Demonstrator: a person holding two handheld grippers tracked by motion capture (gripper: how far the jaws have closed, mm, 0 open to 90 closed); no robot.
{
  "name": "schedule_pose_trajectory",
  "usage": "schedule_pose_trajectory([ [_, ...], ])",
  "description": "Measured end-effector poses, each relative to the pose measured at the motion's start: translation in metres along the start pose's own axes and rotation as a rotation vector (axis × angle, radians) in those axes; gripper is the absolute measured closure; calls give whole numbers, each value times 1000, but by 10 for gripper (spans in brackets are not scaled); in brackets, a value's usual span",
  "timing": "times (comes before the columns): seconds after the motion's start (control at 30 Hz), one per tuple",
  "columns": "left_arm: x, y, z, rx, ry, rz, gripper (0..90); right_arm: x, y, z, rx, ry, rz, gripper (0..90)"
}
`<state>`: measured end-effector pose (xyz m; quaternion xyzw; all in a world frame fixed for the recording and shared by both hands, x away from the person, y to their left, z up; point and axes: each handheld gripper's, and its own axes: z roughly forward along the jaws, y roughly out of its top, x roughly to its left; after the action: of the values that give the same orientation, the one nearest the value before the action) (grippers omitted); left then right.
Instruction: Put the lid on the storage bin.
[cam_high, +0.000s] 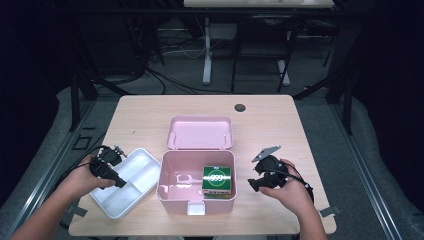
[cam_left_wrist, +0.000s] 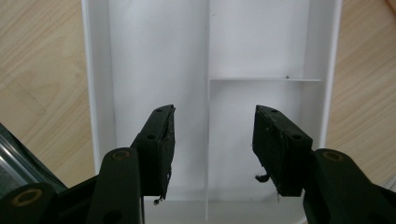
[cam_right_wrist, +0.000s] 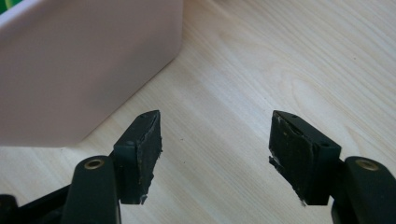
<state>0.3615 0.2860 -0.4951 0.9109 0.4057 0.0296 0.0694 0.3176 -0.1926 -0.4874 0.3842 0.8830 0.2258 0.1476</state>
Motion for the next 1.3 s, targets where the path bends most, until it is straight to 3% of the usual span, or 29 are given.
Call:
schedule_pose_trajectory([
  [0.07,1,1,3,11,4,-1,494,-1,0,-1,15,-11,6,358],
  [0.27,4,6,17,52,12,-9,520,-4,-3,-2,-29,-7,58,373],
  [0.43,5,11,26,79,-3,-21,621,-4,-5,1,-27,-2,68,405],
  [0.53,6,13,29,82,6,-23,664,-4,-5,2,-5,25,57,433],
  [0.73,6,17,35,97,-6,-24,689,-4,-6,2,-16,0,64,434],
  [1.3,6,23,51,138,-23,-27,797,-5,-7,4,-19,-6,69,490],
])
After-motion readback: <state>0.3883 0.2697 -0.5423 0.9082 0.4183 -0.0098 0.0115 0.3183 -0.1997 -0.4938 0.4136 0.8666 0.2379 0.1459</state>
